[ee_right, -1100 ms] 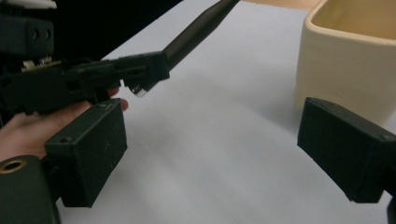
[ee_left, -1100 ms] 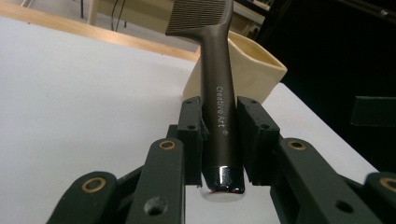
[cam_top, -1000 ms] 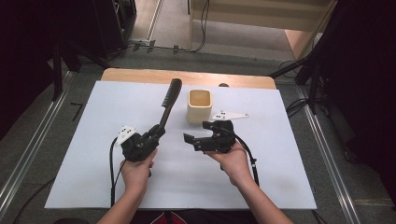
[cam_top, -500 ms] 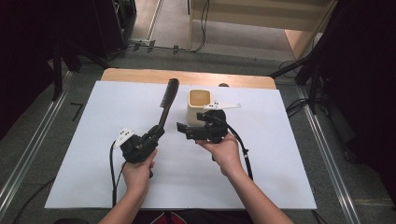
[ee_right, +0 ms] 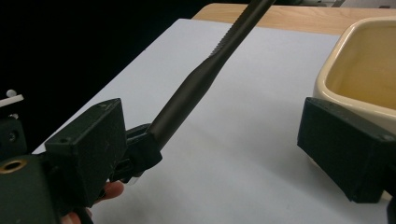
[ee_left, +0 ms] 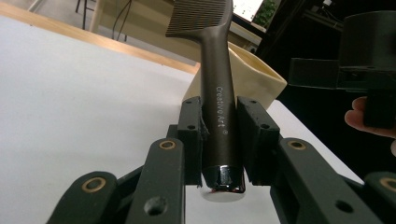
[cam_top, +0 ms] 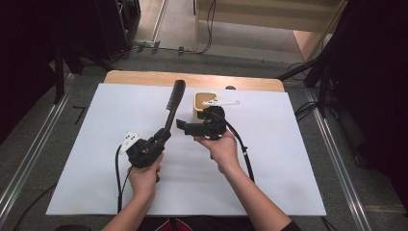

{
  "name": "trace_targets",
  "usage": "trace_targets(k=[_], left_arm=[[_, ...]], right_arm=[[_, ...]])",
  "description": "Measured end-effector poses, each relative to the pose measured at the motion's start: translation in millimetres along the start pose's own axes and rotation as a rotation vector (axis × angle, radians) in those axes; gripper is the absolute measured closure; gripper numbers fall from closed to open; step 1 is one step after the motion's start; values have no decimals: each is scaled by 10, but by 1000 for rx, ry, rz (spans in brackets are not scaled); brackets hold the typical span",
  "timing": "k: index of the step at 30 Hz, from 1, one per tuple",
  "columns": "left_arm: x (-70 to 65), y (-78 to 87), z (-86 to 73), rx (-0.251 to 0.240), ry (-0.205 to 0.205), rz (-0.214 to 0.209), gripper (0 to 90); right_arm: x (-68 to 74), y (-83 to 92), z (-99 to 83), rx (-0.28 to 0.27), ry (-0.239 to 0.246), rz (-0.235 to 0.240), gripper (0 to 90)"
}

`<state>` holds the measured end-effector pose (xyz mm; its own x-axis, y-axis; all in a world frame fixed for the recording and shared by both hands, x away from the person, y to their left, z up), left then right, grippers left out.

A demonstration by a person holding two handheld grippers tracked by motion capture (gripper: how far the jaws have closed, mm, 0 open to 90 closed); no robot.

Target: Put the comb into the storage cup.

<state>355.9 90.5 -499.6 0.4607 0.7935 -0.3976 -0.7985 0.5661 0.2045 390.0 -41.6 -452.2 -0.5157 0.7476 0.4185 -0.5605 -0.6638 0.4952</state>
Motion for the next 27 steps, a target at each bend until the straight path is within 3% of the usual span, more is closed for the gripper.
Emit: trace_targets(k=[9,11,14,22,27], left_arm=[[58,-21,30,-33,22,-9,734],[62,-26,41,-39,23,-8,734],[63,-31,49,-46,28,-12,734],[72,-50,60,-57,27,-16,734],[67,-47,83,-69,14,-15,734]], right_arm=[[48,-144,84,2,-10,-7,68],[61,-167,97,-2,-14,-7,141],[71,-195,128,-17,-22,-4,141],[97,-300,187,-1,-50,-2,146],[136,-363,211,1,-36,-9,183]])
Point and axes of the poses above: each handheld gripper's, and its own axes: y roughly backward along the jaws, z roughly out of its top, x roughly to its left, the point moved 8 cm from there along -y, roughly forward along the jaws, and after that the axes turned 3 degrees about -y, right-handed, at the moved point
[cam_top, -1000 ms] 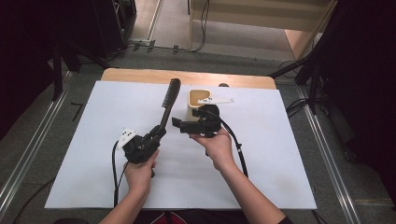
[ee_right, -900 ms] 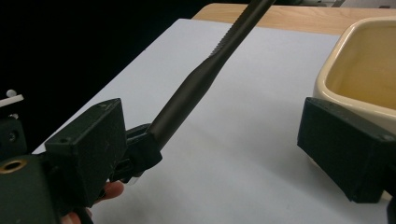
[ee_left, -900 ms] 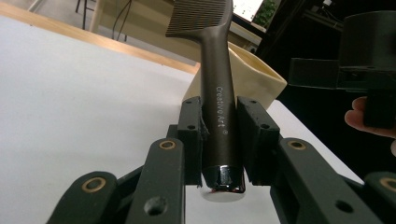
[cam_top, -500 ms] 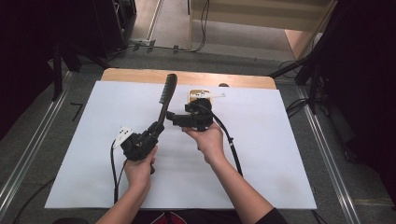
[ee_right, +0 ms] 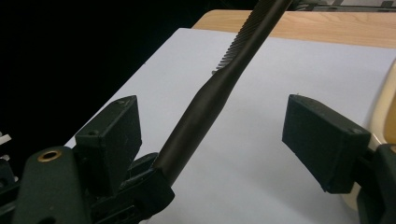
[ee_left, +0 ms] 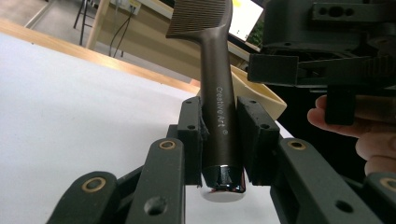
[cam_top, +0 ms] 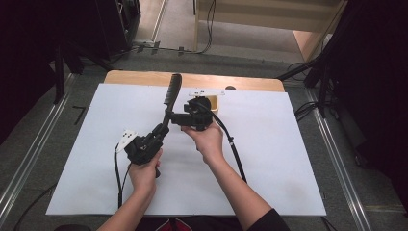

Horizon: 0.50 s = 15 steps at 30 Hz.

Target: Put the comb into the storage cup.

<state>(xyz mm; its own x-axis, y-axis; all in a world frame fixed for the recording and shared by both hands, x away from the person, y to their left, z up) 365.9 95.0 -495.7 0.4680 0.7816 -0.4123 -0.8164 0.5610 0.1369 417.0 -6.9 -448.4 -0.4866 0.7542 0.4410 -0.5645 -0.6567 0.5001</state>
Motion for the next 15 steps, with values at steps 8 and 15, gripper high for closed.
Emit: trace_targets(k=[8,15], left_arm=[[-6,-2,8,-6,2,1,734],[-23,0,4,-8,-1,-2,733]], right_arm=[[37,-58,19,15,-25,-4,288],[62,-150,1,39,-57,-14,340]])
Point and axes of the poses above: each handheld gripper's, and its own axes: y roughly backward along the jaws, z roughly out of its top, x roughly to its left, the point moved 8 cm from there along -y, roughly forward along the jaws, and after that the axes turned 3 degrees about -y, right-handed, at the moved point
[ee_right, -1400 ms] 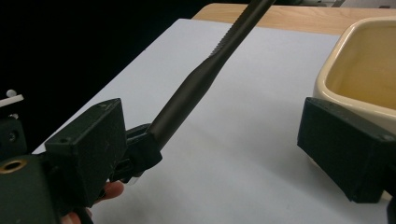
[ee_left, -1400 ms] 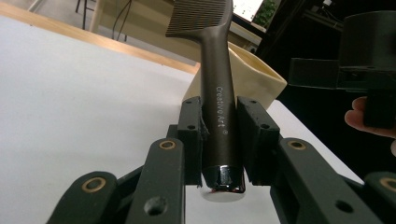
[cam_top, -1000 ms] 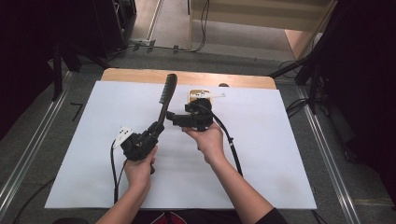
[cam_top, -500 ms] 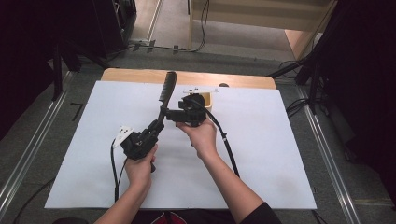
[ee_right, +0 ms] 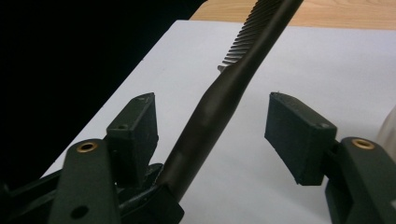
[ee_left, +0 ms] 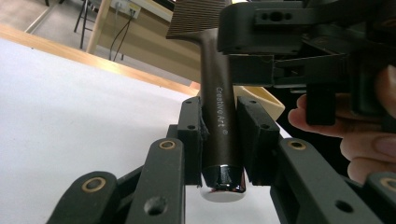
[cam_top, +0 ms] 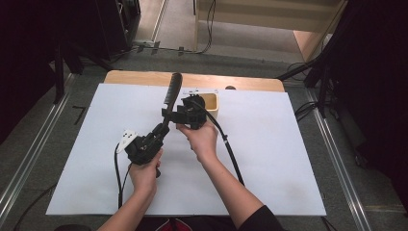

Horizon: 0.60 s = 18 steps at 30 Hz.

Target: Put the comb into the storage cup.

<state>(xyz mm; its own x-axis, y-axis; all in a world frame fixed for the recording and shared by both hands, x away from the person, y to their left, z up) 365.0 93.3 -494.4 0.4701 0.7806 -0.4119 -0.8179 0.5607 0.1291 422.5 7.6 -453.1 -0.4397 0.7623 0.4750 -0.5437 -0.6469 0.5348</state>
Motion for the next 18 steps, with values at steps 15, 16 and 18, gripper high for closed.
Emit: trace_targets(k=[15,16,18], left_arm=[[-26,6,-18,-2,-8,-6,734],[-23,6,-20,-5,-7,-4,734],[-23,6,-26,-9,-9,-5,734]], right_arm=[[-2,-91,-13,34,-130,-10,594],[-1,-96,-15,38,-139,-6,605],[-1,-98,-16,48,-153,4,619]])
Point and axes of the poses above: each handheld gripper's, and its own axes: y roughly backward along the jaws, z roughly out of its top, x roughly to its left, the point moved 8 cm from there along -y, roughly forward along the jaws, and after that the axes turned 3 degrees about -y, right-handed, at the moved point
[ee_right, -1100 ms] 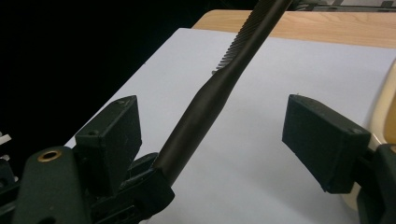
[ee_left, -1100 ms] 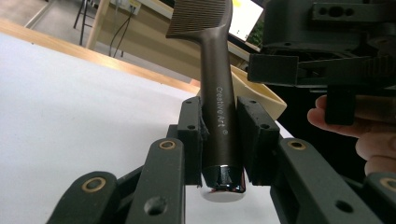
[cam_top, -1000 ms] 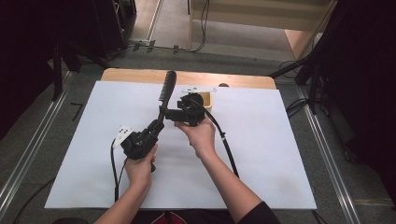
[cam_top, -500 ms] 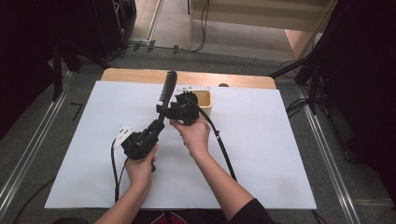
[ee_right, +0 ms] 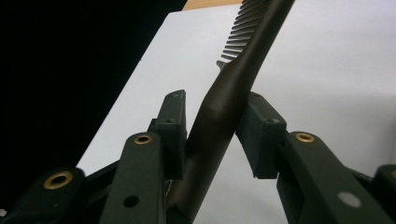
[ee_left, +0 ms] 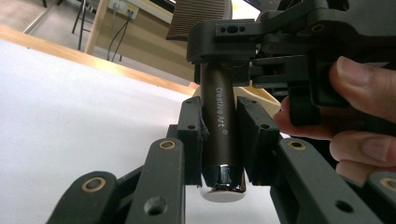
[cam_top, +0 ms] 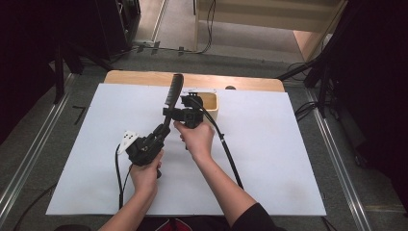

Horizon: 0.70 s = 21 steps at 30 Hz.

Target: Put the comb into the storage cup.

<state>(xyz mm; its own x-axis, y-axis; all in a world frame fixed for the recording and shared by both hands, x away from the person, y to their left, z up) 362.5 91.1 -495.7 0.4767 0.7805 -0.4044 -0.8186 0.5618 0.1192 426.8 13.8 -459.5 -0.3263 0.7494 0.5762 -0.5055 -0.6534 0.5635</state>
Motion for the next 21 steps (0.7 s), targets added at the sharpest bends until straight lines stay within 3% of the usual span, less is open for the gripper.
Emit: trace_targets(k=[13,21], left_arm=[[-19,2,-4,-6,-3,-12,733],[-10,4,-13,5,24,-21,731]], right_arm=[[3,42,17,21,-59,42,658],[9,36,16,25,-67,51,669]])
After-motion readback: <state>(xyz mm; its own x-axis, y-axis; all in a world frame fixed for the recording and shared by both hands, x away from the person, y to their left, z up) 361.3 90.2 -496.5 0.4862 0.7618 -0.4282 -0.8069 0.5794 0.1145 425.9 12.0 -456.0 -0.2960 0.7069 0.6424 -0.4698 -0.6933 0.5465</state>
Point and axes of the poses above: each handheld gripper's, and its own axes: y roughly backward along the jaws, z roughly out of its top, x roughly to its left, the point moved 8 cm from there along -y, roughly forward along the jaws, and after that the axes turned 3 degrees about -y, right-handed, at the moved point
